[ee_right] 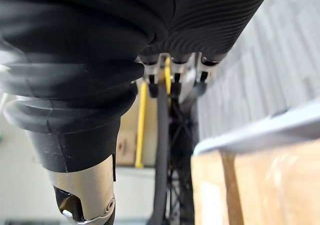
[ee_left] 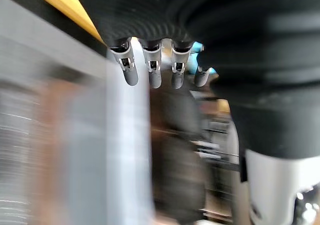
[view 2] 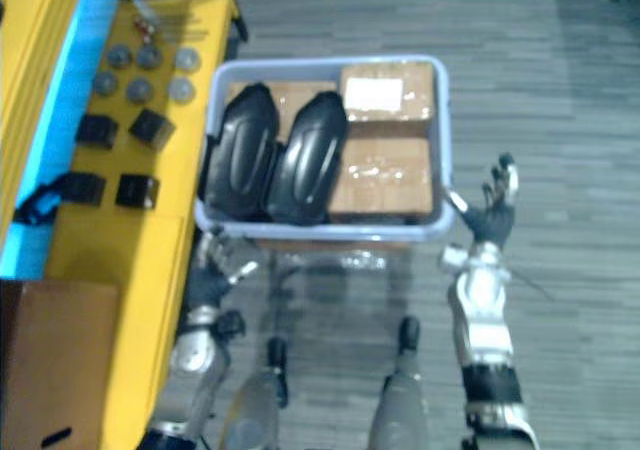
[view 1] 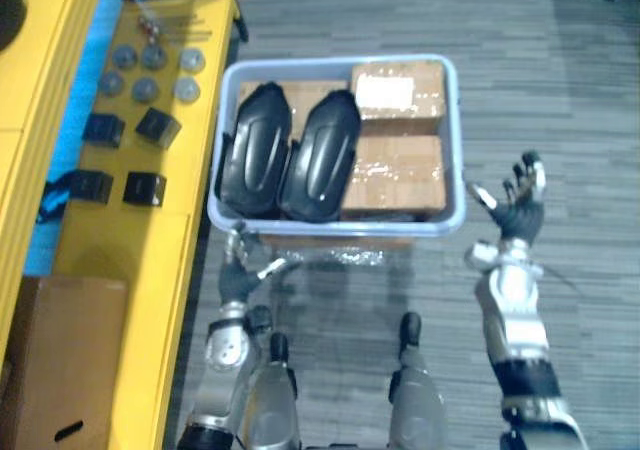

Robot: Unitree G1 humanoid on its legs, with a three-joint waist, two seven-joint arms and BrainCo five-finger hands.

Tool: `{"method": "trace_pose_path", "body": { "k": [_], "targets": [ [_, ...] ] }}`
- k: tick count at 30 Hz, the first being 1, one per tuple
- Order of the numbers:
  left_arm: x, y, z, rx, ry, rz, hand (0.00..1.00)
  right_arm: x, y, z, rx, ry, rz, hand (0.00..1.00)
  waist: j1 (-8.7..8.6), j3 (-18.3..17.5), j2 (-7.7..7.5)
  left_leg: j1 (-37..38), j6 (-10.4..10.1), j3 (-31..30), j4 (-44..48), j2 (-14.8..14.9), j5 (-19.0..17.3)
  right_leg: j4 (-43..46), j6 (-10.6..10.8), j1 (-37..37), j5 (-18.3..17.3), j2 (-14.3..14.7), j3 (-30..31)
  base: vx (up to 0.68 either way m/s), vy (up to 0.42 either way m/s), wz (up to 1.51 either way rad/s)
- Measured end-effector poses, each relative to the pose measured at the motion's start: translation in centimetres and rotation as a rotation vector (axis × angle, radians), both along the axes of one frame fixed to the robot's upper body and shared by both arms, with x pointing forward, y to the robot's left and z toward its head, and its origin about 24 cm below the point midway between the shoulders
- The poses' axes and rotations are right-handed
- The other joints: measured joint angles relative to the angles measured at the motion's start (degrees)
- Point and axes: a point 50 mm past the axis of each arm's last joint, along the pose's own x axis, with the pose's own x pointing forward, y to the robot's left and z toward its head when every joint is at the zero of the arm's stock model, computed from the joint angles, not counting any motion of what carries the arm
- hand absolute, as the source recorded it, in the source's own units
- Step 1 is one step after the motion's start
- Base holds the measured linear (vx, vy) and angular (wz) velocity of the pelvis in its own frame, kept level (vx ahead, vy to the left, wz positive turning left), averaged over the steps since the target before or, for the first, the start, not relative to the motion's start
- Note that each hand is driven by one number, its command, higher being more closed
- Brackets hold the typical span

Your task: Walk over and take plastic housings, then place them on the shelf

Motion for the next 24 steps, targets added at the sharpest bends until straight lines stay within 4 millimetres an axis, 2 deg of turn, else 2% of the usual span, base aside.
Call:
{"method": "trace_pose_path", "body": {
  "k": [1, 2, 4, 8, 10, 12, 13, 17, 20, 24],
  "targets": [
    [-0.4, 0.2, -0.9, 0.024, 0.045, 0.03, 0.0, 0.5, 0.1, 0.4, -0.011, 0.001, -0.001, 0.0, 1.15, 0.45, -0.16, -0.43, 0.0, -0.55, 0.2, 0.0, 0.01, 0.0, 0.0, -0.01, 0.0, 0.03, -0.2, -0.01, -0.001, 0.17],
    [-0.6, 0.3, -1.2, 0.044, 0.062, 0.048, 0.0, 0.7, 0.1, 0.5, -0.011, 0.002, -0.003, 0.0, 1.53, 0.47, -0.14, -0.88, 0.0, -0.96, 0.4, -0.02, 0.02, 0.0, 0.0, -0.01, 0.0, 0.03, -0.52, -0.01, 0.0, 0.17],
    [-1.6, 1.0, -2.4, 0.079, 0.123, 0.157, 0.0, 1.3, 0.4, 0.8, -0.017, 0.005, -0.006, 0.0, 4.04, 0.74, -0.35, -1.12, 0.0, -1.75, 0.4, -0.07, 0.14, 0.01, -0.01, 0.33, 0.0, 0.03, -1.48, 0.01, 0.0, 0.19],
    [-4.2, 3.2, -4.7, 0.15, 0.237, 0.356, 0.0, 2.3, 1.6, 2.1, -0.028, 0.011, -0.008, 0.0, 5.93, 1.14, -0.52, -1.88, -0.05, -4.17, -0.15, -0.49, 1.13, 0.01, -0.03, 1.14, -0.06, -0.13, -3.66, -0.01, -0.002, 0.27],
    [-5.6, 4.1, -5.7, 0.17, 0.288, 0.401, 0.0, 2.9, 1.4, 1.9, -0.023, 0.066, -0.036, 0.0, 7.35, 1.5, -0.95, -1.85, -0.15, -4.59, -0.92, -0.68, 1.79, 0.01, -0.03, 1.16, -0.08, -0.28, -4.16, -0.04, -0.011, 0.18],
    [-7.0, 4.4, -6.8, 0.181, 0.337, 0.42, 0.0, 3.3, 1.2, 1.2, -0.021, 0.128, -0.051, 0.0, 7.73, 1.76, -1.04, -1.89, -0.14, -5.6, -1.95, -1.01, 2.58, 0.01, -0.07, 1.53, -0.15, -0.51, -5.11, -0.04, -0.009, 0.23],
    [-7.8, 4.6, -7.4, 0.181, 0.363, 0.431, 0.0, 3.4, 1.0, 0.6, -0.022, 0.164, -0.059, 0.0, 8.57, 1.82, -1.14, -1.81, -0.21, -5.63, -2.26, -1.02, 2.79, 0.0, -0.08, 1.52, -0.16, -0.53, -5.15, -0.04, -0.006, 0.11],
    [-9.8, 5.3, -8.9, 0.167, 0.43, 0.449, 0.0, 3.9, 1.0, 0.2, -0.035, 0.24, -0.067, 0.0, 8.71, 2.01, -1.36, -1.93, -0.37, -6.12, -2.71, -1.1, 3.25, 0.02, -0.05, 1.54, -0.18, -0.61, -5.73, -0.03, -0.004, 0.04],
    [-9.8, 5.3, -9.0, 0.128, 0.411, 0.443, 0.0, 4.1, -0.1, -0.3, -0.045, 0.309, -0.131, 0.0, 8.57, 2.12, -1.39, -2.05, -0.39, -7.06, -4.38, -1.44, 4.41, 0.05, -0.04, 1.42, -0.19, -0.93, -6.73, -0.01, -0.002, 0.16],
    [-10.2, 5.2, -9.4, 0.085, 0.426, 0.438, 0.0, 4.3, -0.4, -0.6, -0.047, 0.349, -0.165, 0.0, 8.6, 2.2, -1.29, -2.26, -0.42, -7.26, -4.65, -1.57, 4.7, 0.18, -0.04, 1.03, -0.19, -1.12, -6.77, 0.0, -0.001, 0.02]
  ]
}}
